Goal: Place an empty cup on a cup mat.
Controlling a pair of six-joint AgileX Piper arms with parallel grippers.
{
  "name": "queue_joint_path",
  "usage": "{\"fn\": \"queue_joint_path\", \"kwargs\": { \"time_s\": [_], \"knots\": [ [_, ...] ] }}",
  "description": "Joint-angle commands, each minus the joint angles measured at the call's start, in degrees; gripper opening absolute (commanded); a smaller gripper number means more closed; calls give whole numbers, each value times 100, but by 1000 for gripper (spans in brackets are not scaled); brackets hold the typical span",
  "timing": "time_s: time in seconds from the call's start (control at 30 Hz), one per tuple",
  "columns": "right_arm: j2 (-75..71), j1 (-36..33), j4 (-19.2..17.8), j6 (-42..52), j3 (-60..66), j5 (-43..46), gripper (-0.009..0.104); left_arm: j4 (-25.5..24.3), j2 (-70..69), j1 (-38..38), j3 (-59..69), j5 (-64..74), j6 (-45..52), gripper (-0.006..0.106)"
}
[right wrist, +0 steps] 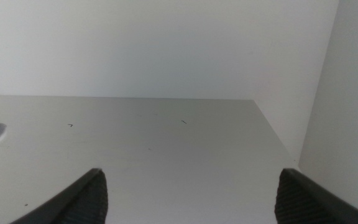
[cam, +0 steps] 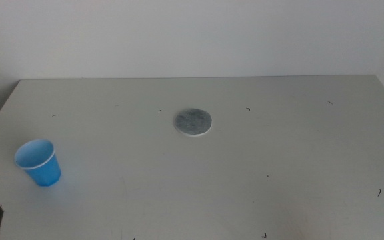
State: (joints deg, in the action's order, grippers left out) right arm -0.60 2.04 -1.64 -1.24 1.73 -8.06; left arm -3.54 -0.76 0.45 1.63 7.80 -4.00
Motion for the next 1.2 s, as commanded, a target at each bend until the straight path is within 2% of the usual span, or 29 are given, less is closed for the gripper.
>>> {"fn": "queue_joint_path", "kwargs": {
  "time_s": [0.0,0.13,0.7,1.17],
  "knots": [
    [-149,-3,-79,29,-48,428,94,20,-33,-2,-368,-411,-90,92],
    [-149,-3,-79,29,-48,428,94,20,267,-2,-947,-226,-90,92],
    [-149,-3,-79,29,-48,428,94,144,2443,-2,-4299,2637,-136,92],
    [-149,-3,-79,29,-48,428,94,278,4306,-2,-6587,3919,-101,92]
  ]
}}
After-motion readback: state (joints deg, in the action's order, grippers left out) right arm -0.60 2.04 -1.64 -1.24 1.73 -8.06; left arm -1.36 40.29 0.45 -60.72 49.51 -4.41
